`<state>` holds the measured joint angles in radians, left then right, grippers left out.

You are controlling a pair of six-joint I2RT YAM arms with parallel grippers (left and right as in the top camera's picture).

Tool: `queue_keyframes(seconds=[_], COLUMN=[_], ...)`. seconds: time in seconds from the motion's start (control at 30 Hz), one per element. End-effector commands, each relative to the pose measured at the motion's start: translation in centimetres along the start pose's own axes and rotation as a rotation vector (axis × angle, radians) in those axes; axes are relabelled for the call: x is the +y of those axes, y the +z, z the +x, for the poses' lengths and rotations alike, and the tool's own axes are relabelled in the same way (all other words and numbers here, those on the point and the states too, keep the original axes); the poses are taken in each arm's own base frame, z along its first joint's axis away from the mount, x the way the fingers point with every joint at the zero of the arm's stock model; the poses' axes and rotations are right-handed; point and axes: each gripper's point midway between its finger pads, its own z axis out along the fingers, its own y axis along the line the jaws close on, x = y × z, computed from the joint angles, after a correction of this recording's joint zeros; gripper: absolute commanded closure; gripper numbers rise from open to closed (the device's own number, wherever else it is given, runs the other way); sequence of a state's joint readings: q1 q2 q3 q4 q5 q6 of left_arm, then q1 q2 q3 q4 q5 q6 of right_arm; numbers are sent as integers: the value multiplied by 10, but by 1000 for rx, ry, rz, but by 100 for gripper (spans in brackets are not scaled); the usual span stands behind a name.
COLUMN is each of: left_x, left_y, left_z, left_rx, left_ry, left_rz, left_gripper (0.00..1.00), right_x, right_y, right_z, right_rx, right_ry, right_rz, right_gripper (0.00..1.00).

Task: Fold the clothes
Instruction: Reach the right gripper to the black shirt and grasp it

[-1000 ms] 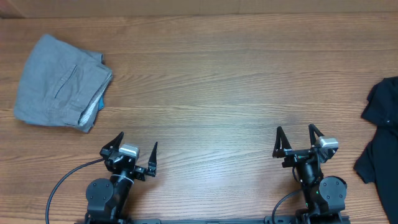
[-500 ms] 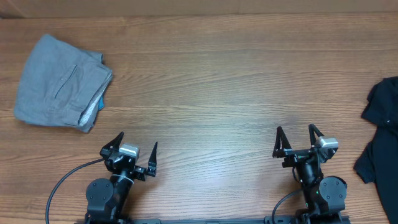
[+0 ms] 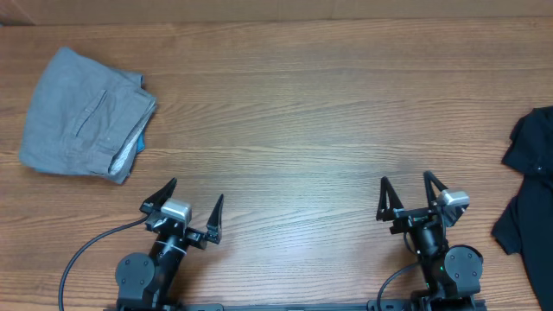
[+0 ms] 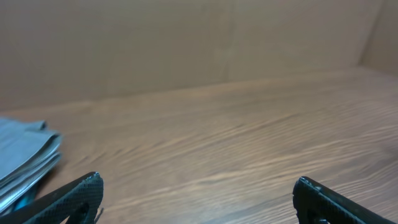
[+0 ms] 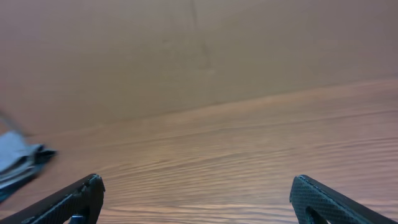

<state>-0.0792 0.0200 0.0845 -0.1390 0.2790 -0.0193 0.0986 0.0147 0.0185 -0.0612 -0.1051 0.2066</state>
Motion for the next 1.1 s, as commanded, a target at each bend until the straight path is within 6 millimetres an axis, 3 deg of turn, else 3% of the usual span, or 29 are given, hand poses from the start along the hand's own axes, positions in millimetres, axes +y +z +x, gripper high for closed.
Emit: queue_keyframes(seconds=[0.0, 0.2, 0.33, 0.5, 0.67, 0.83, 0.97, 1.07], left_x=[-18, -21, -17, -4, 2, 7, 12, 12], left_y=[-3, -19, -19, -2, 27, 49, 64, 69], left_z=[-16, -68, -92, -117, -139, -154, -147, -135], left_rx=[-39, -92, -26, 156, 372, 564, 673, 734], left_ry=[-26, 55, 47, -5, -106, -169, -199, -217], left_rz=[95, 82, 53, 2, 9, 3, 1, 6], left_gripper=[0, 0, 0, 0, 0, 0, 0, 0], right_x=[26, 44, 45, 38, 9, 5, -6, -39], right_y=[-5, -18, -17, 1, 32, 60, 72, 88], right_z=[-18, -63, -75, -72, -58, -41, -27, -33], right_rx=[-28, -65, 36, 268, 560, 804, 959, 975], right_ry=[25, 11, 32, 73, 87, 99, 139, 224], right_rz=[-127, -159, -113, -21, 178, 209, 261, 368], right_gripper=[0, 0, 0, 0, 0, 0, 0, 0])
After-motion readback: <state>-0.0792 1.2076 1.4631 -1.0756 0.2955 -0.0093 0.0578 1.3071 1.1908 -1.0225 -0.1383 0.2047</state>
